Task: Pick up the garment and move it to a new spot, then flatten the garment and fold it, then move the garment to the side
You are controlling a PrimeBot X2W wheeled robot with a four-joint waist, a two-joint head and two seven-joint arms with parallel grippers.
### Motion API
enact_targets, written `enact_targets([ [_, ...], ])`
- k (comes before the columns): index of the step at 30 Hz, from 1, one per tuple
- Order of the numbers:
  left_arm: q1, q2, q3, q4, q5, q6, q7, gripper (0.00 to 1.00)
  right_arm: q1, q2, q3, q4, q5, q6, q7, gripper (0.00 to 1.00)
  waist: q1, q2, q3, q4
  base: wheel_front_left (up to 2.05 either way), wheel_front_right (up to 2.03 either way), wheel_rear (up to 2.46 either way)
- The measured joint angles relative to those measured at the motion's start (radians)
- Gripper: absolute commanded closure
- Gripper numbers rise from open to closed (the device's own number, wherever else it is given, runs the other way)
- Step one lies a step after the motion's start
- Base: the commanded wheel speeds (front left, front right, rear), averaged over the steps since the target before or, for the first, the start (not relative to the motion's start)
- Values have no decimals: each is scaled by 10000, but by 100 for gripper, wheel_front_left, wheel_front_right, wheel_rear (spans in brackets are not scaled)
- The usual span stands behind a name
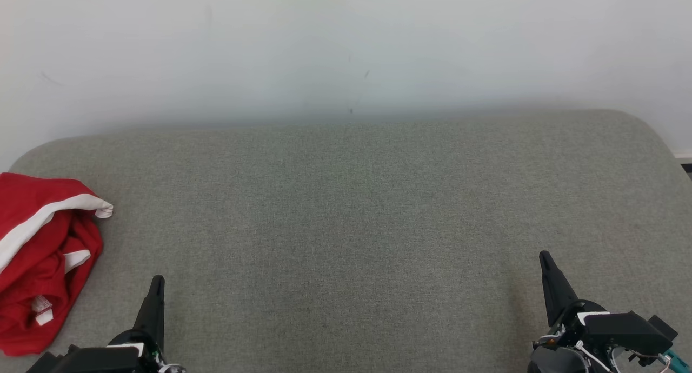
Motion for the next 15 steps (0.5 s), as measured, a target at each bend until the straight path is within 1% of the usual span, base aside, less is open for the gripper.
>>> enact_targets([
  [15,0,0,4,0,0,0,0,100,0,0,0,0,0,0,0,100,0,0,0,0,0,0,0],
])
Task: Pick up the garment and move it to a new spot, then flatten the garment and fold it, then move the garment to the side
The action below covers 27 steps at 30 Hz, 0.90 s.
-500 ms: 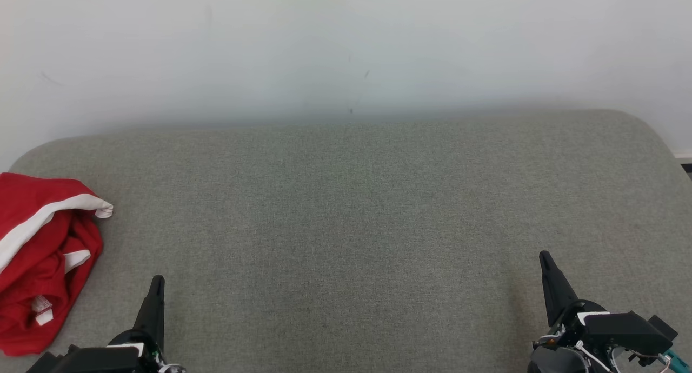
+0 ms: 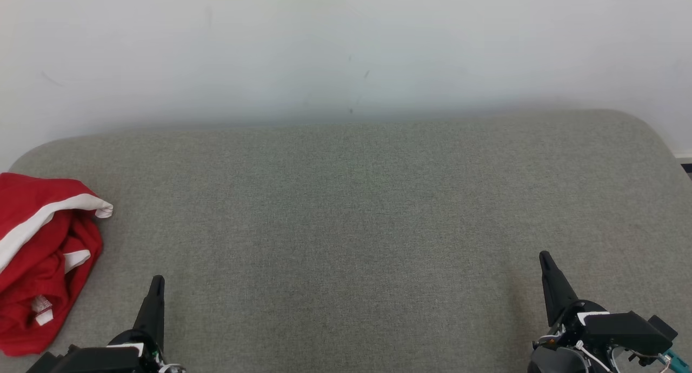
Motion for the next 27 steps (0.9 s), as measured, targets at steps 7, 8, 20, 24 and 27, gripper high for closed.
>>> enact_targets([
  [7,0,0,-6,0,0,0,0,100,0,0,0,0,0,0,0,100,0,0,0,0,0,0,0],
  [8,0,0,-2,0,0,0,0,100,0,0,0,0,0,0,0,100,0,0,0,0,0,0,0],
  [20,1,0,-2,0,0,0,0,100,0,0,0,0,0,0,0,100,0,0,0,0,0,0,0],
  [24,59,-36,-35,173,2,8,-2,0,72,17,6,178,0,-4,-4,0,0,0,0,0,0,0,0],
  [27,219,-67,-71,330,17,17,-67,0,253,33,48,313,-12,-27,-25,0,0,0,4,0,0,0,0],
])
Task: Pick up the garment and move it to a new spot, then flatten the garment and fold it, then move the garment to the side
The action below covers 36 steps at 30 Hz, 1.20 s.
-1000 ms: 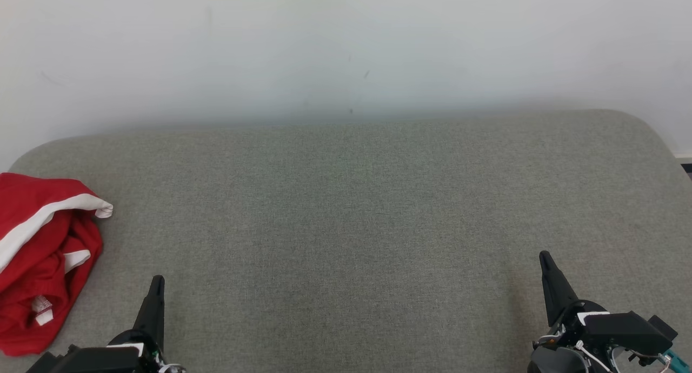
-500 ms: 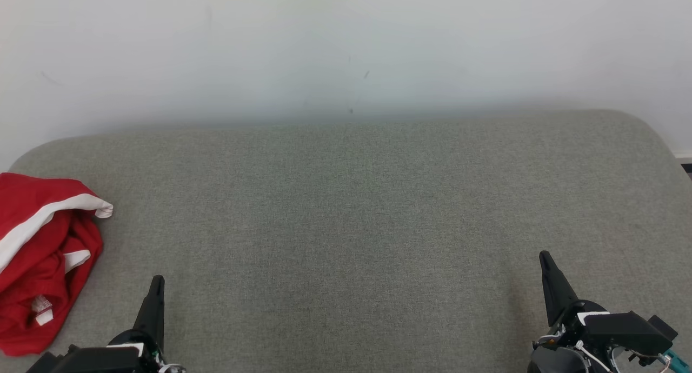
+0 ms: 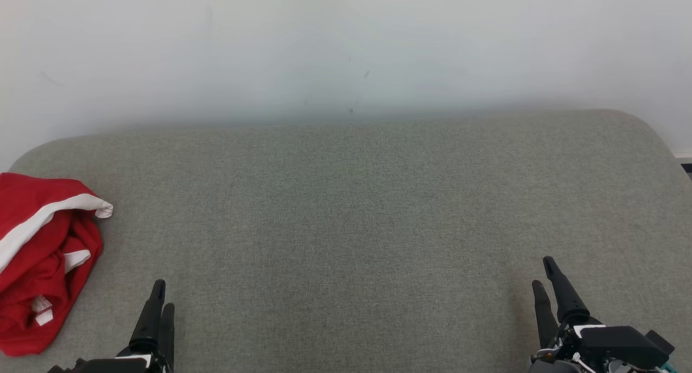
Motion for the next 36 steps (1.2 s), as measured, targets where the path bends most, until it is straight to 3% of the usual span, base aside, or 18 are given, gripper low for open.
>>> enact_targets([
  [8,7,29,-98,38,957,0,-416,0,8,-169,474,-6,-665,-2,-443,0,0,0,6,4,0,0,0],
  [24,209,23,-303,75,4541,0,-1095,0,3,-328,803,257,-3737,0,-1143,0,0,0,-5,0,0,0,0],
  [36,340,23,-316,46,6566,46,-1536,0,-13,-290,826,435,-5733,0,-1582,0,0,0,1,1,0,0,0],
])
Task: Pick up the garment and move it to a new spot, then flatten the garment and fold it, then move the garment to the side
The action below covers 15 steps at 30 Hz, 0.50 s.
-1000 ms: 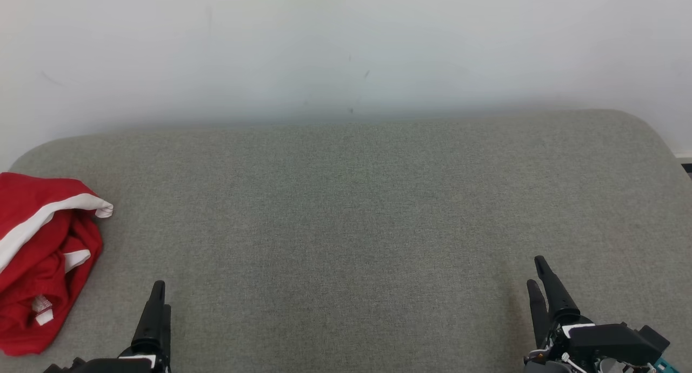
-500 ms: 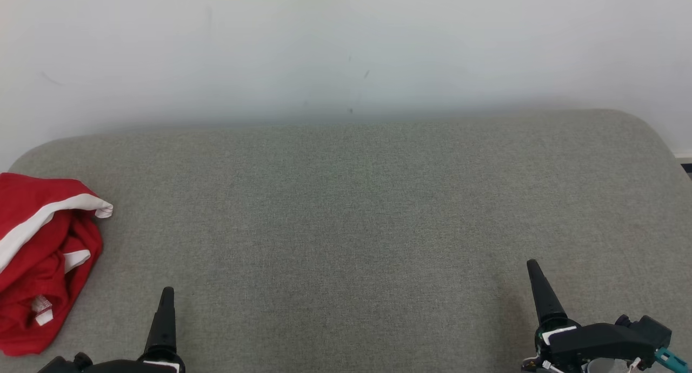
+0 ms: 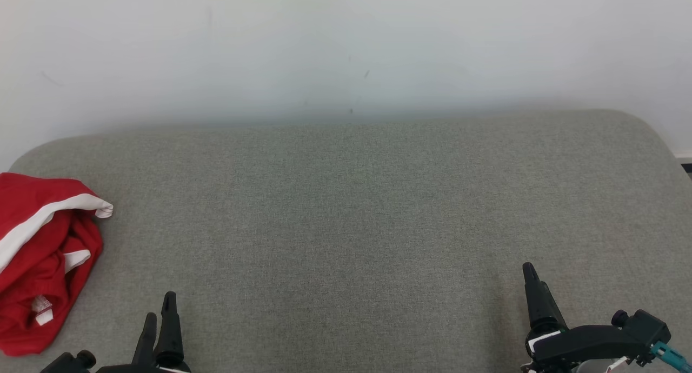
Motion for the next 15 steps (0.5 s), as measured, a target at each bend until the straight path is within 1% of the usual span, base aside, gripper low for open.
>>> enact_targets([
  [15,15,4,-92,52,2224,178,-514,0,-133,-31,203,270,-2038,0,-512,0,0,0,86,-37,0,0,0],
])
